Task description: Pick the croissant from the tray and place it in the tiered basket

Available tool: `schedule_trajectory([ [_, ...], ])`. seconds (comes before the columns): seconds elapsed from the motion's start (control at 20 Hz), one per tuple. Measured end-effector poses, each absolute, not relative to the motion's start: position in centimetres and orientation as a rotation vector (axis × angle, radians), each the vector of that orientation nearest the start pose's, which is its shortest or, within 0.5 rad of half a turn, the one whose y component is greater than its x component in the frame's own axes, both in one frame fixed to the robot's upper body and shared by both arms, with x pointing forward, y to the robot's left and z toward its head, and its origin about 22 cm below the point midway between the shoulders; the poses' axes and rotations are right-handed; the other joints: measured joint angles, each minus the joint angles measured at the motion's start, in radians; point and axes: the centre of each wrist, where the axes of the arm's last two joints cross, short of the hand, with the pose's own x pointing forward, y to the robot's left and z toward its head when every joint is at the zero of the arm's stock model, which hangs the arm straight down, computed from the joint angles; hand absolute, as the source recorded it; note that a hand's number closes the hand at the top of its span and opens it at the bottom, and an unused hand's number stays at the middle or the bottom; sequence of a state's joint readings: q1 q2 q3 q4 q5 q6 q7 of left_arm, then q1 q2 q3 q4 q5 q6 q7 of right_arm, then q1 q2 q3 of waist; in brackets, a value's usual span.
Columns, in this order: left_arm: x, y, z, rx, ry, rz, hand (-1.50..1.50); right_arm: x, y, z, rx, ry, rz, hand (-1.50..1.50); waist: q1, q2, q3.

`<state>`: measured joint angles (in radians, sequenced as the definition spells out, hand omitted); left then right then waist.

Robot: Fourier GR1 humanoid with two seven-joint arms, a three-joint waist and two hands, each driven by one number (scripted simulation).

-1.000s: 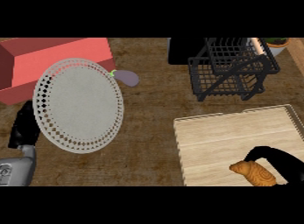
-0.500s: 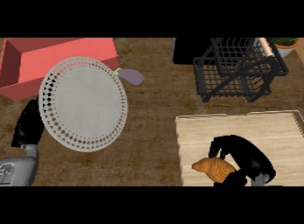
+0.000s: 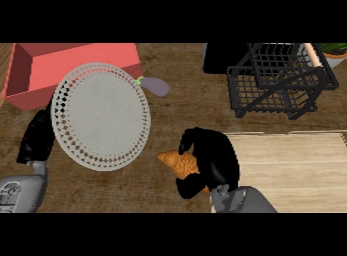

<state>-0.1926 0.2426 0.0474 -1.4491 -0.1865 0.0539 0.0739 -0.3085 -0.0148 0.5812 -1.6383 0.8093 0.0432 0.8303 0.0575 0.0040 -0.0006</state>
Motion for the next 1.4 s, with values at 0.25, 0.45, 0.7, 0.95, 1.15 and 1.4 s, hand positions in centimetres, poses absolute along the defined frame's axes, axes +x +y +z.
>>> schedule_trajectory([
  [0.25,28.9,28.2,3.7,0.399,-1.543,-0.262,0.00,24.8,-3.7,11.6,-0.760,-1.488,0.713,1.50,-0.014,-0.005,0.000],
  [0.45,28.8,28.9,3.9,0.414,-1.540,-0.254,0.00,25.9,-2.0,15.6,-0.847,-1.625,0.623,1.50,-0.025,-0.006,0.000],
  [0.7,28.5,29.7,3.7,0.425,-1.527,-0.241,0.00,27.7,-2.0,19.8,-0.991,-1.684,0.579,1.50,-0.046,-0.007,0.000],
  [0.95,28.1,29.6,3.7,0.426,-1.533,-0.234,0.00,29.4,-2.8,23.6,-1.027,-1.656,0.590,1.50,-0.050,-0.007,0.000],
  [1.15,27.8,30.0,3.1,0.429,-1.533,-0.236,0.00,31.6,-3.9,24.5,-1.006,-1.624,0.581,1.50,-0.051,-0.005,0.000],
  [1.4,27.9,29.8,2.8,0.434,-1.537,-0.234,0.00,34.2,-6.3,24.8,-1.080,-1.595,0.643,1.50,-0.052,-0.003,0.000],
])
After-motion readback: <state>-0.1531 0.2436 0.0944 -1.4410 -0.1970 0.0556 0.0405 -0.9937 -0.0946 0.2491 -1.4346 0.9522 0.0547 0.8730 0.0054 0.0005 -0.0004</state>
